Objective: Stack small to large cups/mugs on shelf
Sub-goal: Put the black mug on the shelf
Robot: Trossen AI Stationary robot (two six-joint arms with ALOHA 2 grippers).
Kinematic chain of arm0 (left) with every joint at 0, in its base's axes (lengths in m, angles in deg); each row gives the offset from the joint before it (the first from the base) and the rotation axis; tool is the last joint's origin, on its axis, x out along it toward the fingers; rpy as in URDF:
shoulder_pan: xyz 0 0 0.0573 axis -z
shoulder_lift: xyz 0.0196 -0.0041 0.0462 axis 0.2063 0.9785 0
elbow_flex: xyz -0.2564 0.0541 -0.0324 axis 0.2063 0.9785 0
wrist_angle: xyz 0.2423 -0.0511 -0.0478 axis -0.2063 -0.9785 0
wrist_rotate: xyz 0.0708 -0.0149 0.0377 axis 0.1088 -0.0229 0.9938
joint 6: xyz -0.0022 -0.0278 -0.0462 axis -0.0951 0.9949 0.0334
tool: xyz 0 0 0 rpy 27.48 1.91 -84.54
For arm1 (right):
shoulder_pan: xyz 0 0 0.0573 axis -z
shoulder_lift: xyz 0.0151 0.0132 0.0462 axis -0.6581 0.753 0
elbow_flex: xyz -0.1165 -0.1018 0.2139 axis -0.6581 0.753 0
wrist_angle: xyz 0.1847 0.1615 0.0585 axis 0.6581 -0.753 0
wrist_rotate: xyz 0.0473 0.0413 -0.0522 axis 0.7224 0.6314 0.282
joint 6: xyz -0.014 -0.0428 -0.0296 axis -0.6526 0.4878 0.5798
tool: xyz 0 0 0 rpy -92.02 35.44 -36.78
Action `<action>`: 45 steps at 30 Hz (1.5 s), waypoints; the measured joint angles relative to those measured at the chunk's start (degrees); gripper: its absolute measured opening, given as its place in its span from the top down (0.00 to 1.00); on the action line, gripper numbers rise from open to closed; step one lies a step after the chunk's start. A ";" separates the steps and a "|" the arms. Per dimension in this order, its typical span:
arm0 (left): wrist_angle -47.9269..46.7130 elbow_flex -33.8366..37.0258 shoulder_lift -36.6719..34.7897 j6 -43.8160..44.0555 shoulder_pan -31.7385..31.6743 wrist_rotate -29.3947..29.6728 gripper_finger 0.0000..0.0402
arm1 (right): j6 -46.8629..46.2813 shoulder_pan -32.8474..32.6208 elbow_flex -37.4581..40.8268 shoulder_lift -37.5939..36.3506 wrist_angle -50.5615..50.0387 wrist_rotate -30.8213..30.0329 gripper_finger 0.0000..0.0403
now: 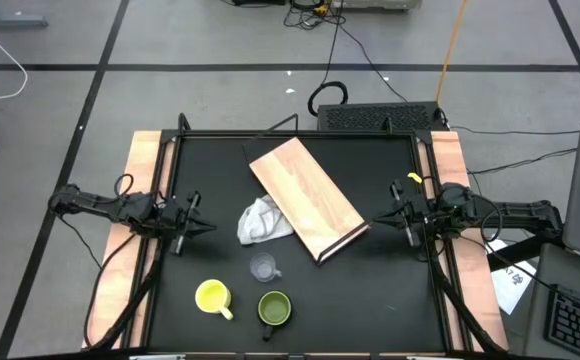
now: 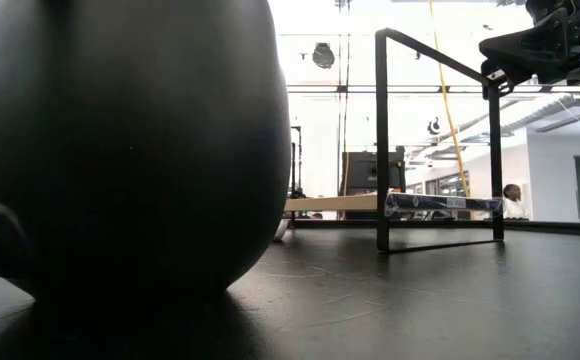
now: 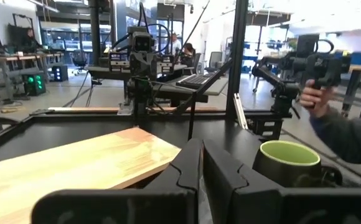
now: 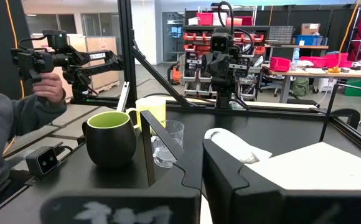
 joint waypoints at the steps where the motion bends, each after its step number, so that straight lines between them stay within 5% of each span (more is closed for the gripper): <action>1: -0.04 0.00 0.00 0.10 -0.01 0.00 0.95 | 0.00 0.01 0.00 0.00 0.00 0.01 1.00; 34: 2.98 0.02 0.19 2.99 -0.01 -0.44 1.00 | 4.13 0.01 -0.01 0.01 0.26 -0.15 1.00; 45: 9.82 -1.52 11.15 3.28 0.00 -1.55 1.00 | 4.13 -0.01 -0.02 0.01 0.26 -0.15 1.00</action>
